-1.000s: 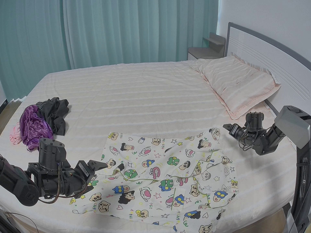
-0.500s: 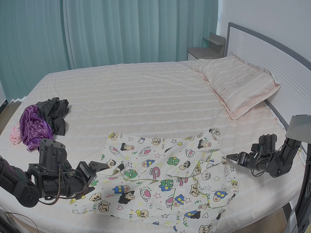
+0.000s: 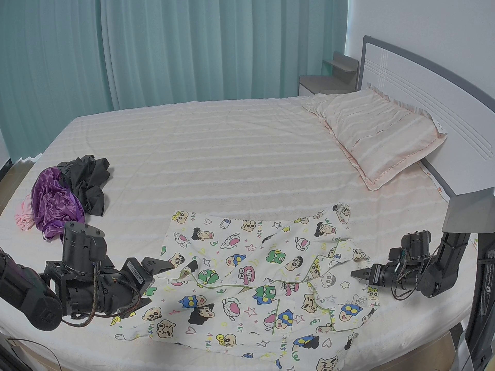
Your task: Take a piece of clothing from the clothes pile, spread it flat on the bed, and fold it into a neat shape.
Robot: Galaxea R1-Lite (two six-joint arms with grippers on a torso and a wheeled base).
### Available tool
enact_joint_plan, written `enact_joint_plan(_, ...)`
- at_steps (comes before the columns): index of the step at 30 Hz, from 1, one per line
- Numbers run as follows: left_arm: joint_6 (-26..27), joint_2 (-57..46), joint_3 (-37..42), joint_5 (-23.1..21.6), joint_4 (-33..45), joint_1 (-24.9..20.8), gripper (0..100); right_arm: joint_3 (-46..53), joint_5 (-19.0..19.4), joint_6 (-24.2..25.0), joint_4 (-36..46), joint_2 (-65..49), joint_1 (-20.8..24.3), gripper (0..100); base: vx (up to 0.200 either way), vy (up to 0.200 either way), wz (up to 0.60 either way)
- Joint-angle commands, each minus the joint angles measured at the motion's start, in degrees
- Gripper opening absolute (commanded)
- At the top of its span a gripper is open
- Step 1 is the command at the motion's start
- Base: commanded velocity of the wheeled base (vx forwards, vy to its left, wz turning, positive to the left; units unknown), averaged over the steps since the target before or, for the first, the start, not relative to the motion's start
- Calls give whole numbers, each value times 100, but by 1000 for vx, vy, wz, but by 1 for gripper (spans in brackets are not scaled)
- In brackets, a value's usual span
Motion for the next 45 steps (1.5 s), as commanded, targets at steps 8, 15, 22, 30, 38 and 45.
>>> enact_joint_plan(8, -2, -3, -4, -2, -2, 0, 100, 154, 10, 81, -593, -2, -521, 0, 0, 0, 0)
enact_joint_plan(15, -2, -3, 5, -2, -2, 0, 100, 163, -34, 46, -1033, 25, -943, 0, 0, 0, 0)
enact_joint_plan(22, 7, 5, 14, -2, -2, 0, 100, 75, -34, -16, -1033, 42, -1119, 0, 0, 0, 0)
enact_joint_plan(30, 25, 49, 49, -11, 15, -141, 100, -188, -34, -157, -883, 16, -1260, 0, 0, 0, 0)
enact_joint_plan(38, 34, 137, 93, -11, 15, -272, 100, -584, -34, -244, -672, -37, -1471, 0, 0, 0, 0)
enact_joint_plan(45, 34, 146, 111, -11, 15, -343, 100, -821, -25, -306, -31, -177, -1532, 100, 0, 0, 0)
